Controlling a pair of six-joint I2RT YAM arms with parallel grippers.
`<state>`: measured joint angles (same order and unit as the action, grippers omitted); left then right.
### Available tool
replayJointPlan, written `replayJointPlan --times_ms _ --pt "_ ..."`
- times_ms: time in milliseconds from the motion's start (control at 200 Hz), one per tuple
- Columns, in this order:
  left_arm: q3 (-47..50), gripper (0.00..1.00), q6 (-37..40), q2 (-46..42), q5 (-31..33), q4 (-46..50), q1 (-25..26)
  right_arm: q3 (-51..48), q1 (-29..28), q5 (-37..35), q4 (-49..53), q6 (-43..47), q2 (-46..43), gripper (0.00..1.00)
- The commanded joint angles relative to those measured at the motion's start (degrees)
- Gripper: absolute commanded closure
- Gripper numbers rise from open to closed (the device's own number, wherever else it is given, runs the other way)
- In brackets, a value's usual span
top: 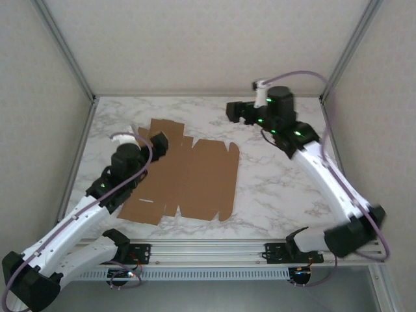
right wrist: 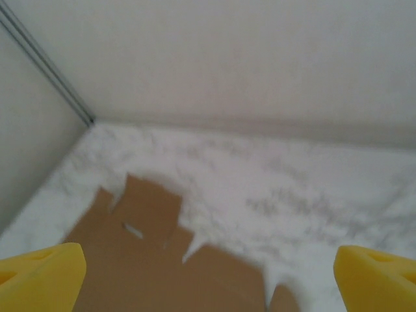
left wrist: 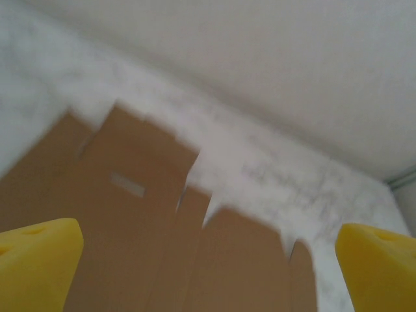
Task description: Fold the paper box
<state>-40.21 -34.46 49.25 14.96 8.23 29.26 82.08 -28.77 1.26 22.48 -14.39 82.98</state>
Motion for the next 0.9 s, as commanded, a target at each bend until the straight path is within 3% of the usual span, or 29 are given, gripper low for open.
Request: replayJointPlan --times_ms 0,115,195,285,386,656,896 --pt "3.32 0.00 -9.55 -0.96 -5.44 3.81 -0.20 1.70 -1.88 2.92 8.54 -0.91 10.53 0.08" --pt "6.01 0.00 -8.12 -0.51 -6.58 5.33 -0.08 6.68 -3.03 5.43 12.33 1.73 22.02 0.48" --pt "9.41 0.00 -9.02 -2.74 -4.78 4.03 0.01 6.25 -3.70 7.46 9.30 1.37 26.52 0.56" --pt "11.60 0.01 -11.16 -3.81 -1.43 3.72 0.19 8.00 -3.85 8.84 8.34 0.47 31.47 0.86" --pt "12.93 0.01 -12.12 -3.00 -0.52 3.47 0.28 12.04 -4.10 8.47 10.23 0.36 37.17 1.00" --pt "15.71 0.00 -14.26 3.27 -8.29 -3.51 0.42 22.81 -3.10 5.75 17.56 -1.30 48.55 1.00" --pt "14.21 0.00 -15.93 9.62 -11.18 -4.80 0.51 20.83 2.46 2.04 16.71 -7.27 49.13 1.00"
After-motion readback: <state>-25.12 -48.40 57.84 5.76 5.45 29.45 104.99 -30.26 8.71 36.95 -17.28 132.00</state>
